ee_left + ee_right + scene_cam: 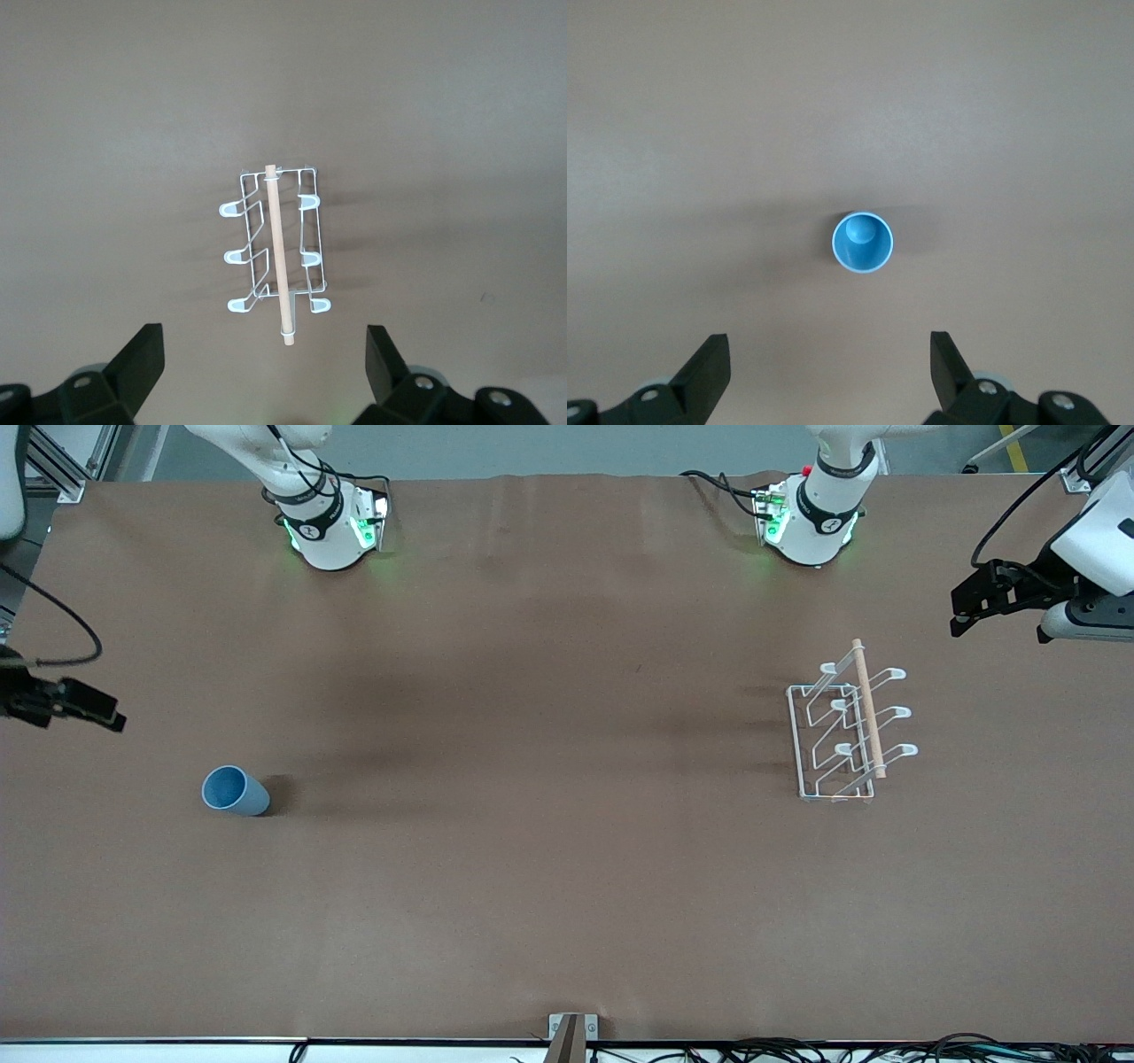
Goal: Hang cup on cup holder
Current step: 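Reach the right gripper down to the blue cup and close on it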
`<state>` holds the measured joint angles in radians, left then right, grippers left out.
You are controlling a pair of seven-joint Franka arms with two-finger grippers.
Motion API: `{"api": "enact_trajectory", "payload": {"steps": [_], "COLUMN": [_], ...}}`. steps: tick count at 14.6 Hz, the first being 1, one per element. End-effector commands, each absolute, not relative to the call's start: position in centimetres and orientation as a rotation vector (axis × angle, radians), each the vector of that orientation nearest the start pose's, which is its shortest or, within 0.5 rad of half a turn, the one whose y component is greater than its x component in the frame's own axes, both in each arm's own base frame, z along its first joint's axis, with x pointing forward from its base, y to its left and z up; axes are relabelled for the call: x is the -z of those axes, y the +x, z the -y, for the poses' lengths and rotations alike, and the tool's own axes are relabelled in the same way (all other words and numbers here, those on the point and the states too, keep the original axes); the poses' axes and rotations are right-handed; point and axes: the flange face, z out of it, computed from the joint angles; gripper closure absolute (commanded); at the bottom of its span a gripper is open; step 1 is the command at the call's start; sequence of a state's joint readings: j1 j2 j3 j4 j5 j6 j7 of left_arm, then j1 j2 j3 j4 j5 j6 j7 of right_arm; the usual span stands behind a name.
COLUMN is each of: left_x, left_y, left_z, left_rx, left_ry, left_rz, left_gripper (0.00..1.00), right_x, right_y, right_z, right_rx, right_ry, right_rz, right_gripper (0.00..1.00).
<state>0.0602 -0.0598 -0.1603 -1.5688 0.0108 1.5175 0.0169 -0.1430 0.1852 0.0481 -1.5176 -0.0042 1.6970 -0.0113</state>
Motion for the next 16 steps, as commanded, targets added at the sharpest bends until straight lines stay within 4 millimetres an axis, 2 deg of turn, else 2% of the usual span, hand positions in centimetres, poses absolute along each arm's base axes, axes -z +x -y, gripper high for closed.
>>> {"api": "enact_trajectory", "payload": {"steps": [1, 6, 9, 14, 16], "left_x": [-65.9, -65.9, -65.9, -65.6, -66.2], "left_y": [53.0, 53.0, 53.0, 53.2, 53.2], "left_z": [5.3, 5.3, 5.3, 5.5, 5.6], "left_rx": [0.014, 0.014, 0.014, 0.006, 0.025], "left_ry": [-3.129, -3.13, -3.131, -3.133, -3.154], "left_rz": [-0.204, -0.204, -0.202, -0.202, -0.197], "left_gripper": [0.0, 0.0, 0.0, 0.0, 0.0], "right_x": [-50.9, -43.8, -40.6, -33.8, -31.6], "right_y": [62.5, 63.2, 63.2, 62.4, 62.2], "right_z": [8.0, 10.7, 12.6, 14.0, 13.7], "right_rx": [-0.02, -0.034, -0.087, -0.101, -0.093], "right_ry": [-3.132, -3.129, -3.122, -3.109, -3.11], "right_rz": [-0.151, -0.138, -0.115, -0.143, -0.136], "right_gripper": [0.01, 0.01, 0.03, 0.03, 0.03]}}
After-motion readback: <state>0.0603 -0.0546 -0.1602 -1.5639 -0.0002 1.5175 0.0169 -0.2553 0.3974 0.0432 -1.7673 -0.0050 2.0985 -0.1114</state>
